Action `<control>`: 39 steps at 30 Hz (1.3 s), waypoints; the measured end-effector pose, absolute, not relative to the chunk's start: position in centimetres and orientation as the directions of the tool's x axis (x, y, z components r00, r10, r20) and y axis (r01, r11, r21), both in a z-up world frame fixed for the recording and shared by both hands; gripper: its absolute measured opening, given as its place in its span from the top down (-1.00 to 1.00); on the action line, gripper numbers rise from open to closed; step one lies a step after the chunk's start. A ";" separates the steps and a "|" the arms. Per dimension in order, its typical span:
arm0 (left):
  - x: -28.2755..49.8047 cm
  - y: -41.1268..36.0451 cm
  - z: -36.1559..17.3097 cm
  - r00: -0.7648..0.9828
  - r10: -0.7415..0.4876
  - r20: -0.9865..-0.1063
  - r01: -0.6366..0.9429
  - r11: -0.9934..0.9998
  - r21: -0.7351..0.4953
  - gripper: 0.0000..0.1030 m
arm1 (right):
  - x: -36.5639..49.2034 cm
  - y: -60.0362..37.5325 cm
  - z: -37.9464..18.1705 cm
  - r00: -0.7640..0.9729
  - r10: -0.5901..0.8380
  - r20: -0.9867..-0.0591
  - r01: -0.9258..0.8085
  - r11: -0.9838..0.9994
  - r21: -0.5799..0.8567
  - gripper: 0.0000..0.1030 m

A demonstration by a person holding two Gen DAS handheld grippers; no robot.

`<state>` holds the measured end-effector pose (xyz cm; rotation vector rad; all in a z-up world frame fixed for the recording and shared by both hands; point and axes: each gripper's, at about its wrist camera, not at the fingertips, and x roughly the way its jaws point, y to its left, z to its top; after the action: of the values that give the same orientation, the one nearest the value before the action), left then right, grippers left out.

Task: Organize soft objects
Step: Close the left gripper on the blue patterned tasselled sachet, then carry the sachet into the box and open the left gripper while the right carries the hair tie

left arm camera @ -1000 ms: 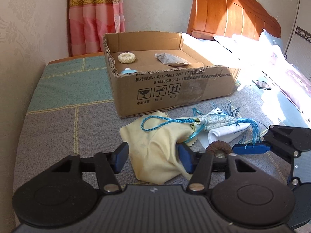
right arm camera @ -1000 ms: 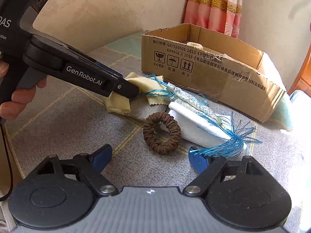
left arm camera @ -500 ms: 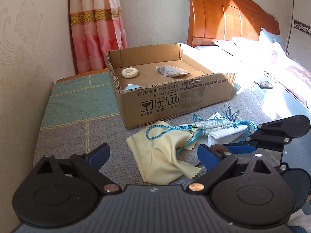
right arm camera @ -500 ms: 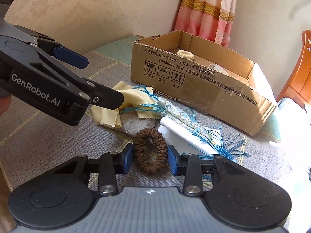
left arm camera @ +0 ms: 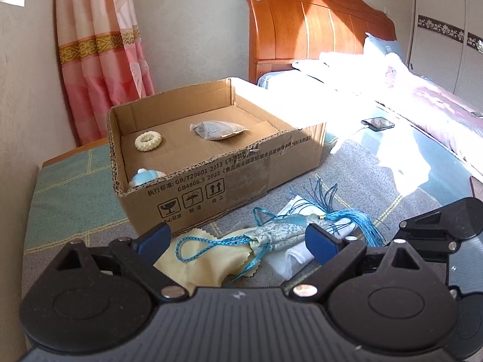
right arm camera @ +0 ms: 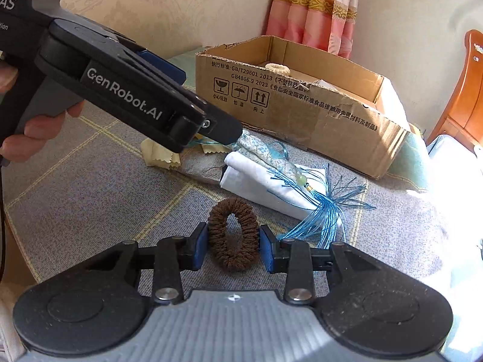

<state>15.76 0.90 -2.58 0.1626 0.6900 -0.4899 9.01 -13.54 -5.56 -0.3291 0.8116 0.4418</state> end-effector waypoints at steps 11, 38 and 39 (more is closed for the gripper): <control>18.0 -3.6 -4.3 0.578 -0.429 -0.694 0.631 0.774 0.047 -0.15 | 9.0 -14.5 -5.5 0.589 0.282 -0.757 -0.519 0.850 -0.087 0.21; 17.9 -6.3 -5.9 0.455 -0.461 -0.762 0.744 0.667 0.040 0.27 | 8.3 -15.4 -5.2 0.566 0.285 -0.773 -0.517 0.854 -0.064 0.21; 17.9 -6.3 -5.9 0.448 -0.466 -0.763 0.746 0.665 0.032 0.33 | 8.3 -15.4 -5.1 0.568 0.285 -0.773 -0.515 0.855 -0.064 0.21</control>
<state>17.90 -6.33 -5.86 0.3935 0.8017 -0.7740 8.25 -15.42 -5.14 -0.2979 0.8453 0.4781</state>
